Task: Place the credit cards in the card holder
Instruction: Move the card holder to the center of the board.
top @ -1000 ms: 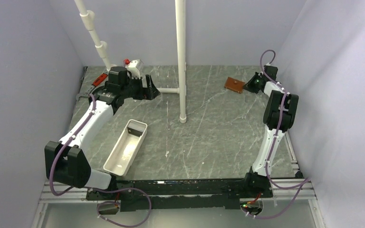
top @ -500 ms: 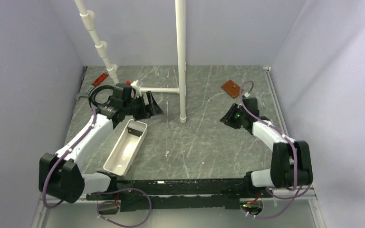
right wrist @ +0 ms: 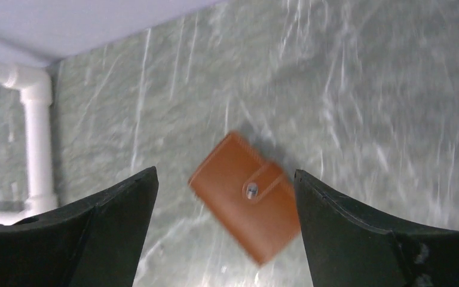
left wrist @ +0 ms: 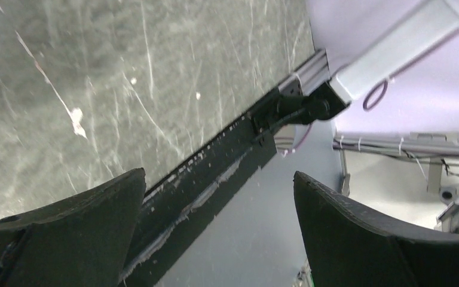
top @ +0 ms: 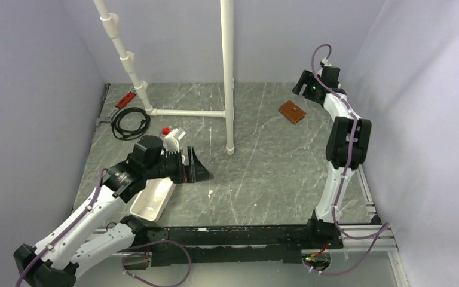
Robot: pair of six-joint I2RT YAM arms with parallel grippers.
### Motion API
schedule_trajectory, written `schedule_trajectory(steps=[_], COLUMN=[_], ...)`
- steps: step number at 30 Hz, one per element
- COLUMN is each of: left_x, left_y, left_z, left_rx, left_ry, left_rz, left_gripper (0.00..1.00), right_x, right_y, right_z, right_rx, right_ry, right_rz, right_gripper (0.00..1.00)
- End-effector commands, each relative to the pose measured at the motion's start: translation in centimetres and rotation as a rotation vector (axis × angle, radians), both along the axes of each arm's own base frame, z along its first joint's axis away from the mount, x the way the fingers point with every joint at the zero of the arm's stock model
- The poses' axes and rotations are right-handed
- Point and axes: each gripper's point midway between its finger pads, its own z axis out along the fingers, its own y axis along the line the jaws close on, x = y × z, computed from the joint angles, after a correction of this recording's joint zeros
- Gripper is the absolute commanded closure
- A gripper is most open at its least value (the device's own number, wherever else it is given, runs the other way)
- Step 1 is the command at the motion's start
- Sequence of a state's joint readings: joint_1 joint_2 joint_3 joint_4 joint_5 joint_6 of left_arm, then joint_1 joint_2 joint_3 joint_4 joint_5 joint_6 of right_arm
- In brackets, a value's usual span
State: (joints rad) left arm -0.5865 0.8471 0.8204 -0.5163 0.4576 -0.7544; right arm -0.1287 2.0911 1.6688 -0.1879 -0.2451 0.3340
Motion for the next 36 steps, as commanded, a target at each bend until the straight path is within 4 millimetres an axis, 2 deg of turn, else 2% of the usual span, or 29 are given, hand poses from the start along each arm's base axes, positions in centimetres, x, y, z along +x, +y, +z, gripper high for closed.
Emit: schedule_trajectory(steps=[1,5,7,10,11,12,13,14,15,16,19,20,21,23,25,28,29,31,34,36], left_x=[-3.1,-4.1,-3.9,-3.1,-2.9,-2.7,-2.5,-2.3,-2.0,-1.7,-0.7,-0.4,-0.1,0.4,0.3,-0.1,-0.4,-0.6,-0.1,0.3], left_y=[-0.4,-1.0,-1.2,-1.7,-2.0,-2.1,-2.3,-2.5,-2.5,-2.5,-2.4,-2.7,-3.0,-3.9,-5.3,-7.2,-7.8,-8.7,-10.2,-10.9], left_z=[-0.1,-0.1,-0.3,-0.5,-0.5,-0.5,-0.5,-0.6,-0.9,-1.3,-2.8,-3.3,-3.6,-4.0,-4.2,-4.2,-4.3,-4.4,-5.2,-5.9], left_rx=[-0.034,-0.029,-0.005,0.014,0.017,0.017,0.017,0.022,0.032,0.051,0.115,0.123,0.123,0.106,0.081,0.092,0.112,0.140,0.161,0.201], left_ry=[0.051,0.031,0.027,0.019,0.019,0.019,0.018,0.020,0.025,0.031,0.066,0.073,0.078,0.086,0.106,0.108,0.094,0.061,0.017,-0.033], left_rz=[-0.078,-0.136,-0.142,-0.151,-0.151,-0.148,-0.148,-0.143,-0.136,-0.119,-0.083,-0.080,-0.077,-0.083,-0.112,-0.153,-0.159,-0.157,-0.140,-0.111], left_gripper=[0.01,0.00,0.01,0.00,0.00,0.01,0.01,0.01,0.01,0.01,0.04,0.04,0.05,0.07,0.07,0.08,0.08,0.08,0.07,0.06], right_x=[2.7,3.3,2.7,1.2,0.7,0.0,-0.8,-1.7,-2.8,-4.2,-9.2,-10.0,-11.5,-13.8,-15.3,-18.2,-18.6,-18.6,-16.7,-15.4], right_y=[-0.9,0.0,1.0,1.9,2.1,2.5,3.4,3.2,3.6,4.3,7.5,9.1,10.5,12.9,13.7,16.2,16.3,15.0,13.2,12.4], right_z=[-1.7,-4.5,-5.8,-7.7,-8.4,-9.1,-9.6,-10.0,-10.3,-10.4,-10.0,-7.9,-7.2,-6.2,-5.2,-4.1,-3.8,-3.4,-3.8,-4.9], right_rx=[-0.148,-0.177,-0.225,-0.352,-0.387,-0.409,-0.423,-0.418,-0.393,-0.348,-0.208,-0.147,-0.103,-0.048,-0.011,0.077,0.051,-0.055,-0.084,-0.095], right_ry=[0.041,0.088,0.135,0.202,0.225,0.252,0.286,0.328,0.363,0.389,0.412,0.350,0.330,0.287,0.300,0.327,0.314,0.290,0.290,0.342], right_rz=[0.110,0.178,0.210,0.221,0.223,0.225,0.228,0.192,0.163,0.151,0.134,0.138,0.159,0.207,0.205,0.280,0.278,0.211,0.124,0.070], right_gripper=[0.16,0.19,0.26,0.31,0.34,0.46,0.62,0.79,0.90,0.95,0.98,0.99,1.00,1.00,1.00,1.00,1.00,0.83,0.50,0.40])
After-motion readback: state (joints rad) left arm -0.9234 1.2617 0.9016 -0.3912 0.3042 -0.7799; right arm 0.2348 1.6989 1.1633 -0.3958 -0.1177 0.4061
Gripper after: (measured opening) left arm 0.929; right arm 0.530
